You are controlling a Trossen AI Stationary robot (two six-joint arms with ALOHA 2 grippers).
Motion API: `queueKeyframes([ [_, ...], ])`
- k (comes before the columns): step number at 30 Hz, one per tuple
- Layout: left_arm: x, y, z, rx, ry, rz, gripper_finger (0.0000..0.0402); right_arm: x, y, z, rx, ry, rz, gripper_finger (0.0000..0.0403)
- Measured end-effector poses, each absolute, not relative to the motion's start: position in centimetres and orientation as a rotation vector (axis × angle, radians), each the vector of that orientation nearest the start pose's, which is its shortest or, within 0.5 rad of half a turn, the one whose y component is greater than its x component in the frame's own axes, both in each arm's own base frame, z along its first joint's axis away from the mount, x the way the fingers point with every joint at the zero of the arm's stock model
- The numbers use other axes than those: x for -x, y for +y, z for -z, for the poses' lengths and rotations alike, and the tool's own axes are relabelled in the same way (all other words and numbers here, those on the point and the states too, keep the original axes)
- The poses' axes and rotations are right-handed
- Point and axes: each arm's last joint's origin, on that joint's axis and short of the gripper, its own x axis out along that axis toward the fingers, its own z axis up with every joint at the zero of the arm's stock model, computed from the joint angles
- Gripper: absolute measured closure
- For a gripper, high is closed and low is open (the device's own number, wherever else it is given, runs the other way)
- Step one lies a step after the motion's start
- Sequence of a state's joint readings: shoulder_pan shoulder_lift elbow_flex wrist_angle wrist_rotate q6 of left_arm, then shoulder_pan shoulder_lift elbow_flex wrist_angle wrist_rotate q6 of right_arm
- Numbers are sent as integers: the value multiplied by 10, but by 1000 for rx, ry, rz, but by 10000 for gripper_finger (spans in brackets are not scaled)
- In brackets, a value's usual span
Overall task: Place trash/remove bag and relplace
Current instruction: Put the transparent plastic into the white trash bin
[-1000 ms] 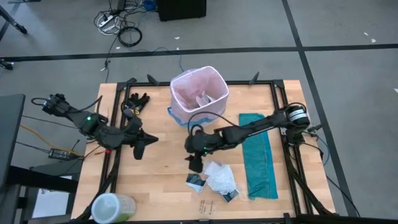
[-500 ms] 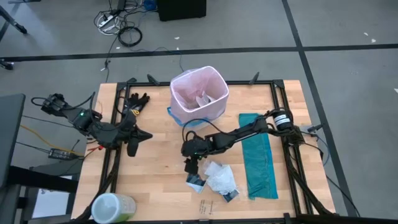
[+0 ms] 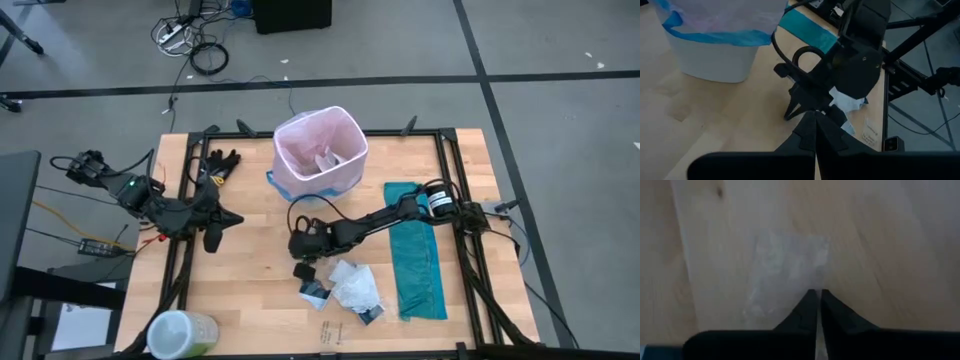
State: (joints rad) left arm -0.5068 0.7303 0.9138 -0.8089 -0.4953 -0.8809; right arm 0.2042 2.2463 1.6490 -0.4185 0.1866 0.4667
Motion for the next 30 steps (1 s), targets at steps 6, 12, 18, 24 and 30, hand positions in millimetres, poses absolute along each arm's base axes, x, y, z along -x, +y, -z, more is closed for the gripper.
queueKeyframes([
  [6, -119, -50, -329, 541, 504, -225, 398, -470, 94, -175, -167, 950, 184, 402],
  [12, -120, -50, -329, 539, 499, -233, 398, -463, 86, -273, -103, 782, 196, 403],
  [18, -120, -50, -329, 537, 494, -238, 398, -442, 79, -346, -98, 602, 217, 401],
  [24, -120, -50, -329, 516, 492, -241, 398, -451, 89, -312, -116, 779, 15, 343],
  [30, -119, -50, -329, 508, 495, -242, 398, -470, 103, -262, -159, 905, -90, 252],
])
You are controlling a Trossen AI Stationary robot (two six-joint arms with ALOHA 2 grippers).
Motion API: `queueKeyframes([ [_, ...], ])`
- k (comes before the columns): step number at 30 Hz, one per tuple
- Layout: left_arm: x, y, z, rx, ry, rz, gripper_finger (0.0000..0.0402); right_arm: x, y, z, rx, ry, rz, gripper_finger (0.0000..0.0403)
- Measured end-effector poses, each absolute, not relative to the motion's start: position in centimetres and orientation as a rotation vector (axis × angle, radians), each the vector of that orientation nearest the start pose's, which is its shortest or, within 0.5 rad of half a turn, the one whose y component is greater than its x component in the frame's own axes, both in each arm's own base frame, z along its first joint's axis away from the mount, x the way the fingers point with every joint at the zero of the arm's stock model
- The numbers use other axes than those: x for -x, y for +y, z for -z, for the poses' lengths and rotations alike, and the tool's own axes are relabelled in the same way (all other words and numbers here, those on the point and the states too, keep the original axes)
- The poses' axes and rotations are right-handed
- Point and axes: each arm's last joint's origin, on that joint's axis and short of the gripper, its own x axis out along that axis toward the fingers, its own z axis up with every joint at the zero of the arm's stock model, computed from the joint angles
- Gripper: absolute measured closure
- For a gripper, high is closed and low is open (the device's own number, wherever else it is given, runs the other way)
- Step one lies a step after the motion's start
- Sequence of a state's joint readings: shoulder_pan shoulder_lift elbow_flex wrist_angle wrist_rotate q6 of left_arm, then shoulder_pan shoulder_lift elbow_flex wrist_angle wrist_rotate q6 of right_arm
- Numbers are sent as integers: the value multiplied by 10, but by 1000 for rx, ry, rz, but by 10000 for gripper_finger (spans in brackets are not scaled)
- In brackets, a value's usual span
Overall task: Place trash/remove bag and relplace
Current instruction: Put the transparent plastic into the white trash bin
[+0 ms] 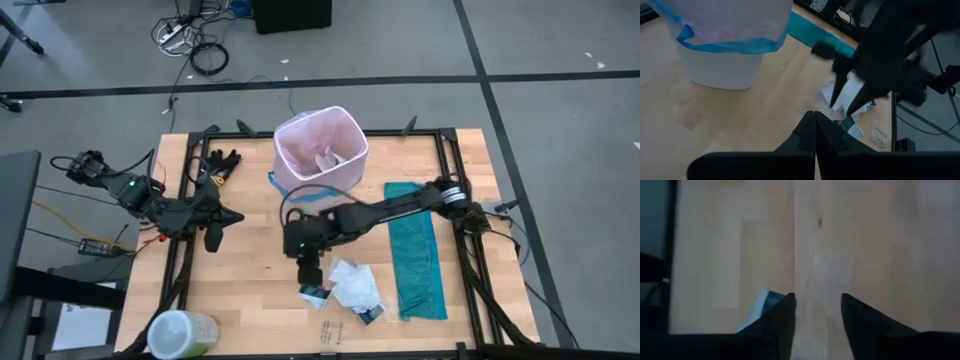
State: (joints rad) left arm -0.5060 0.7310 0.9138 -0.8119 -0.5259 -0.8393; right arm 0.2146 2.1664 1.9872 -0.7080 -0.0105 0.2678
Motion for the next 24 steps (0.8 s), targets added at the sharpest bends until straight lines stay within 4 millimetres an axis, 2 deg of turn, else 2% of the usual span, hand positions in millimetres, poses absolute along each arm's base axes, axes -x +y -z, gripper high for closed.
queueKeyframes([
  [6, -119, -49, -328, 481, 503, -238, 398, -485, 107, -216, -119, 976, -105, 212],
  [9, -119, -49, -328, 482, 502, -237, 398, -490, 108, -196, -111, 1018, -99, 206],
  [16, -119, -49, -328, 481, 503, -237, 398, -496, 110, -162, -93, 1067, -69, 205],
  [21, -119, -49, -328, 478, 507, -239, 398, -497, 114, -154, -81, 1074, -15, 211],
  [24, -119, -49, -327, 477, 510, -239, 398, -492, 116, -152, -55, 1098, 52, 258],
])
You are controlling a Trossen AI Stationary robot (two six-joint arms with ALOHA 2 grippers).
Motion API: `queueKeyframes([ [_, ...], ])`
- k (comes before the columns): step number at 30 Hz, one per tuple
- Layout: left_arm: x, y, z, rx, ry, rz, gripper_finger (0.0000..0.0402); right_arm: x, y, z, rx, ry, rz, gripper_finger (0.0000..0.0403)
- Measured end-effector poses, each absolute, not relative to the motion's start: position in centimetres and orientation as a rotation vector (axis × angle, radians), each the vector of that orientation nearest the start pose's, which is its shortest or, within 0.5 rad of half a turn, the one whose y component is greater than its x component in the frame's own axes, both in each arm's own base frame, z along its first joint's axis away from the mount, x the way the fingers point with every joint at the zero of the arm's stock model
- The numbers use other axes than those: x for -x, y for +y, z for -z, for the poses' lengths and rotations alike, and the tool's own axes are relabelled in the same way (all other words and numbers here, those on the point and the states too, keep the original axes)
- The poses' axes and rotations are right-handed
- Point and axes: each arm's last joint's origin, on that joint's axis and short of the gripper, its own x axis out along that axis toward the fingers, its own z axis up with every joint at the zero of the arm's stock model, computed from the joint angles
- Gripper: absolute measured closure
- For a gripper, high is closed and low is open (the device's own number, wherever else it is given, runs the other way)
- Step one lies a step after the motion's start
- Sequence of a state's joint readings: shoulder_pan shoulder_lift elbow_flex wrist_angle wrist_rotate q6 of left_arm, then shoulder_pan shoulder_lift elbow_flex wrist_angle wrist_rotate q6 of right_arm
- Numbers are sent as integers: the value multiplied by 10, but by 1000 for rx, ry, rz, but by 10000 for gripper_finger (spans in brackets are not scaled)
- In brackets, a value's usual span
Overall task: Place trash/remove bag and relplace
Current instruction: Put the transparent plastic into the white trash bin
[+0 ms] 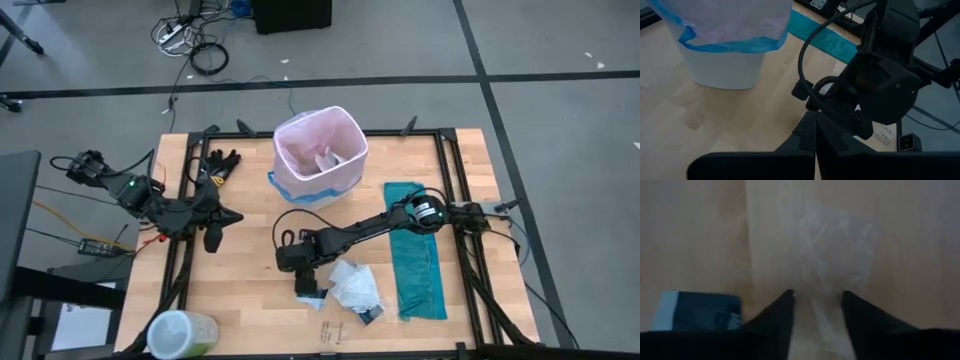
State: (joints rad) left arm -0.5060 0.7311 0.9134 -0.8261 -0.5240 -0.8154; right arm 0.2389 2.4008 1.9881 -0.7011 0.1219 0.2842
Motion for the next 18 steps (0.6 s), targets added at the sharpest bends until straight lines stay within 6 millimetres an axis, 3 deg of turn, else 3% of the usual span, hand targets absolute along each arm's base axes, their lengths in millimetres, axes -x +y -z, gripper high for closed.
queueKeyframes([
  [4, -118, -49, -327, 472, 517, -242, 398, -488, 117, -149, -32, 1134, 104, 376],
  [10, -118, -49, -326, 466, 523, -248, 398, -486, 114, -157, -68, 1142, 131, 401],
  [13, -118, -48, -326, 461, 516, -260, 398, -488, 113, -185, -70, 1095, 129, 402],
  [18, -118, -47, -326, 450, 501, -288, 398, -484, 104, -273, -85, 931, 120, 403],
])
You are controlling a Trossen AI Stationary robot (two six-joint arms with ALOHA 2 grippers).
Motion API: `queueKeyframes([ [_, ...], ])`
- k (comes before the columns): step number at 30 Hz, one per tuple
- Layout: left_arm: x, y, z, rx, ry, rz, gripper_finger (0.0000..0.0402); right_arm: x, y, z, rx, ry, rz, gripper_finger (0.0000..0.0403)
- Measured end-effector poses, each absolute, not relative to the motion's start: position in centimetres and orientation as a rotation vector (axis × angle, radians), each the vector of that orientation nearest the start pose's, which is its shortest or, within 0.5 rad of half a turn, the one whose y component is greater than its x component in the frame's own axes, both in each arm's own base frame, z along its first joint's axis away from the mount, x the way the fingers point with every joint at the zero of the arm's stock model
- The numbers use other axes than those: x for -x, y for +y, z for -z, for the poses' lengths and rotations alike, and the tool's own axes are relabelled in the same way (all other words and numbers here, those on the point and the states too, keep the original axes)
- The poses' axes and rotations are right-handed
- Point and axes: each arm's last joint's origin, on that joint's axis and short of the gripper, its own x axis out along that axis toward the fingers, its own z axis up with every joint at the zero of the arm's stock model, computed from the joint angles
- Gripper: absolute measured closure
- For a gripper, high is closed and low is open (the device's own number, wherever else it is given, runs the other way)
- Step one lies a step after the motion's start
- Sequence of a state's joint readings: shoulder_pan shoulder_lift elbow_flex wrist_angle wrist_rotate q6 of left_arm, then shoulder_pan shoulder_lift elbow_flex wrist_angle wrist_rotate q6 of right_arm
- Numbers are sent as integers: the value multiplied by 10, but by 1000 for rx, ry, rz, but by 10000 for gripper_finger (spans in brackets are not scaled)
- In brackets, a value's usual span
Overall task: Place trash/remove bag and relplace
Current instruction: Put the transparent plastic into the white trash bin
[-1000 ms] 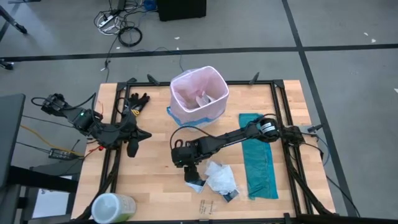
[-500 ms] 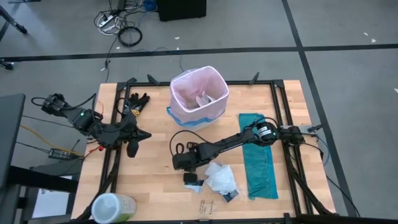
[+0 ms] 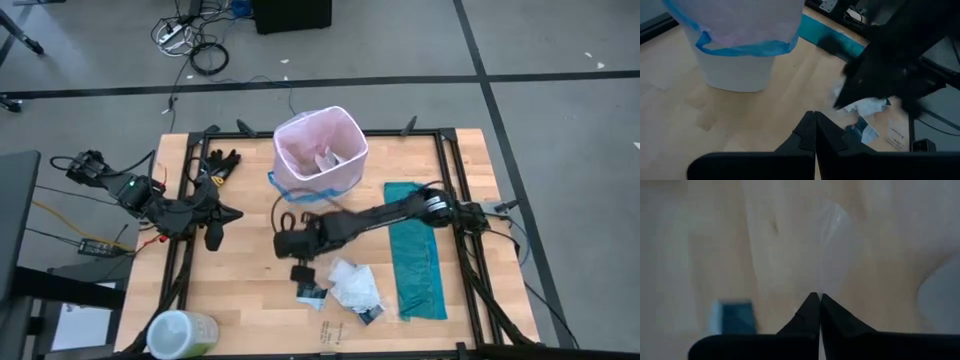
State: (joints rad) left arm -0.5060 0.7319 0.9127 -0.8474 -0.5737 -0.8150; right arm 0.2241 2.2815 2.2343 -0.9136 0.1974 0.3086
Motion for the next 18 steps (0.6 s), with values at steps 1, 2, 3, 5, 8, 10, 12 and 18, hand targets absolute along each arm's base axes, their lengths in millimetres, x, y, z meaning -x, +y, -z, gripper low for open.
queueKeyframes([
  [1, -118, -47, -326, 449, 501, -289, 398, -482, 102, -289, -90, 893, 120, 403],
  [2, -118, -47, -326, 448, 500, -292, 398, -478, 100, -306, -96, 862, 123, 403],
  [3, -118, -47, -326, 446, 496, -297, 398, -473, 97, -321, -99, 837, 130, 403],
  [5, -118, -47, -326, 443, 494, -304, 398, -462, 92, -355, -110, 731, 151, 403],
  [8, -118, -46, -326, 439, 486, -315, 398, -439, 82, -398, -86, 598, 202, 403],
  [10, -118, -46, -326, 437, 483, -320, 398, -426, 74, -418, -58, 544, 248, 403],
  [12, -118, -46, -326, 435, 480, -325, 398, -415, 64, -432, -10, 511, 306, 403],
  [18, -118, -45, -326, 426, 463, -351, 398, -391, 21, -458, 136, 472, 599, 403],
])
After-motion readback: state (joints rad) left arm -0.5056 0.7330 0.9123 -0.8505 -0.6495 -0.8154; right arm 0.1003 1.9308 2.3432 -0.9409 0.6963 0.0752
